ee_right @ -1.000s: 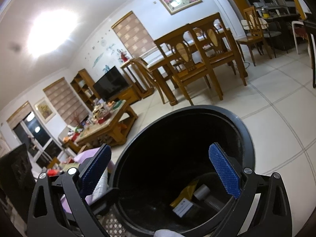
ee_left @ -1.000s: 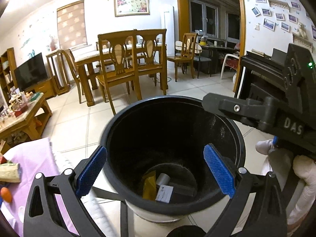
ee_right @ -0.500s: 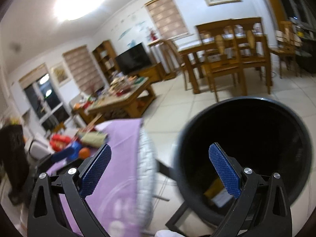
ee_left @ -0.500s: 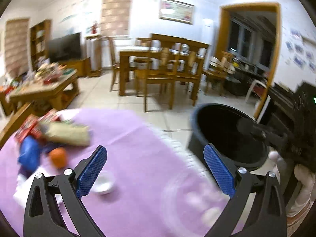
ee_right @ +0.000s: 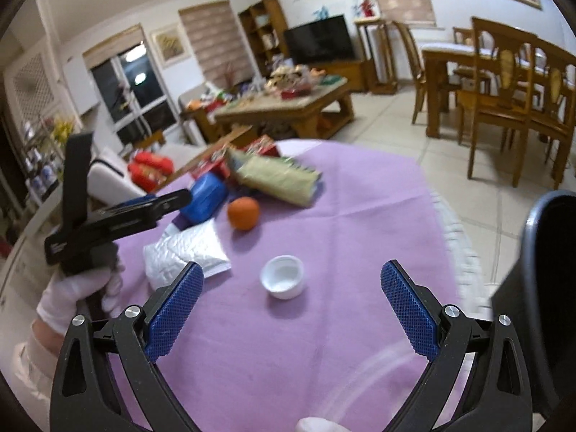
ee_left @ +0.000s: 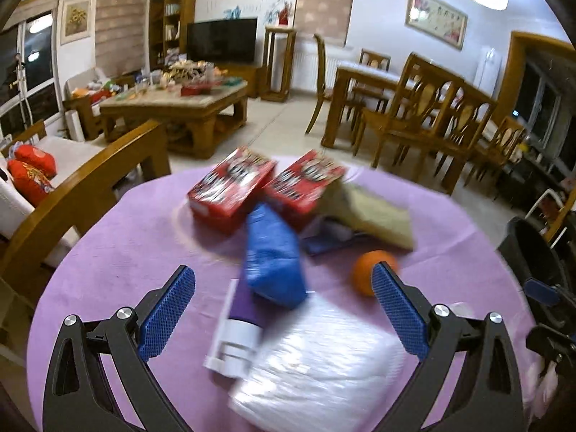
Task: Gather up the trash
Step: 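Grasp the blue packet with the left tool while the right tool grasps the bottle cap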
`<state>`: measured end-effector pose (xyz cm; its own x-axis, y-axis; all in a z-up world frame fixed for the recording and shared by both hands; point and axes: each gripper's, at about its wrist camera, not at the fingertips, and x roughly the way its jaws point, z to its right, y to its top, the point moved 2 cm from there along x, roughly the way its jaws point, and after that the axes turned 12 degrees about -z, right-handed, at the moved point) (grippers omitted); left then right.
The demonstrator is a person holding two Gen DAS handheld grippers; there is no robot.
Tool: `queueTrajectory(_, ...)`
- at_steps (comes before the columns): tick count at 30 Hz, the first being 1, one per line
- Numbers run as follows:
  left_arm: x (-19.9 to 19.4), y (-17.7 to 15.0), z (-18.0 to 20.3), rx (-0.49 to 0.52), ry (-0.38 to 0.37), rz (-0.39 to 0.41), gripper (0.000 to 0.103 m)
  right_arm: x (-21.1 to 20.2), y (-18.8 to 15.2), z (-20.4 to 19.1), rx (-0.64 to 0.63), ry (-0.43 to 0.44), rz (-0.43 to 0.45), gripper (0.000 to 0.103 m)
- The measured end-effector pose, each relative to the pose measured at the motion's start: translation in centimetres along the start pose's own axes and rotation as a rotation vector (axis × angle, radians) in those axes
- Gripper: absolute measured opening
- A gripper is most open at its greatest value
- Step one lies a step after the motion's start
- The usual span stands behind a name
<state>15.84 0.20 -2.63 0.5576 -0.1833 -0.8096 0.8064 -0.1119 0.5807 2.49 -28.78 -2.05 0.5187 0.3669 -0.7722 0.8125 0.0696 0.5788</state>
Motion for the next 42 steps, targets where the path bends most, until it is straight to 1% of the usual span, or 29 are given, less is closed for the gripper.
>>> queueTrajectory(4,1.8,0.8,-0.3,0.019,-0.007,-0.046,0.095,2.7,1.0,-1.6,-0.022,-0.018,-0.069,0.088)
queueTrajectory(5,2.3,1.1,-0.2,0.028,-0.011,-0.06,0.09,3.2,1.0,-1.1,-0.027,-0.024,-0.081,0.085)
queueTrajectory(6,2.5,0.8,-0.6,0.031,-0.015,-0.067,0.08,3.6,1.1,-1.4,-0.03,-0.032,-0.094,0.083)
queueTrajectory(8,3.0,0.6,-0.5,0.045,-0.028,-0.089,0.068,4.4,1.1,-0.9,-0.035,-0.046,-0.118,0.081)
queueTrajectory(10,3.3,0.5,-0.4,0.059,-0.034,-0.1,0.064,5.2,1.1,-0.7,-0.03,-0.047,-0.151,0.076)
queueTrajectory(12,3.6,0.4,-0.1,0.069,-0.033,-0.109,0.05,5.6,1.2,-0.4,-0.025,-0.048,-0.162,0.073)
queueTrajectory(13,3.7,0.4,-0.2,0.066,-0.034,-0.118,0.049,5.7,1.1,-0.2,-0.026,-0.058,-0.169,0.072)
queueTrajectory(15,3.5,0.5,-0.3,0.057,-0.045,-0.105,0.045,6.0,1.1,-0.1,-0.032,-0.068,-0.184,0.065)
queueTrajectory(17,3.2,0.5,-0.6,0.042,-0.056,-0.093,0.042,6.2,1.0,-0.1,-0.034,-0.072,-0.197,0.061)
queueTrajectory(18,3.2,0.6,-0.8,0.037,-0.061,-0.092,0.041,6.4,1.1,0.0,-0.038,-0.075,-0.204,0.057)
queueTrajectory(20,3.0,0.6,-1.1,0.025,-0.072,-0.081,0.039,6.6,1.0,-0.1,-0.046,-0.083,-0.213,0.053)
queueTrajectory(21,2.9,0.6,-1.4,0.019,-0.074,-0.072,0.037,6.6,1.0,-0.1,-0.048,-0.086,-0.213,0.049)
queueTrajectory(24,2.3,0.6,-1.9,-0.002,-0.08,-0.04,0.036,6.7,1.0,0.0,-0.049,-0.09,-0.213,0.042)
queueTrajectory(26,2.0,0.6,-2.1,-0.011,-0.091,-0.028,0.035,6.6,1.1,0.4,-0.039,-0.086,-0.21,0.038)
queueTrajectory(30,0.7,0.8,-2.4,-0.034,-0.122,0.011,0.032,6.2,0.8,0.6,-0.023,-0.075,-0.199,0.037)
queueTrajectory(31,0.1,0.6,-2.5,-0.045,-0.139,0.027,0.032,5.9,0.7,0.7,-0.02,-0.074,-0.189,0.037)
queueTrajectory(33,-0.9,0.6,-2.4,-0.052,-0.148,0.053,0.032,5.3,0.8,0.8,-0.017,-0.066,-0.167,0.037)
queueTrajectory(36,-2.6,0.2,-1.9,-0.055,-0.185,0.096,0.029,4.1,0.6,1.0,-0.01,-0.049,-0.118,0.037)
queueTrajectory(39,-4.4,-0.1,-0.6,-0.043,-0.206,0.143,0.029,1.9,0.0,1.6,0.007,-0.009,-0.046,0.037)
queueTrajectory(42,-6.0,-0.5,1.6,-0.015,-0.232,0.187,0.029,-1.0,-0.4,2.9,0.048,0.021,0.044,0.037)
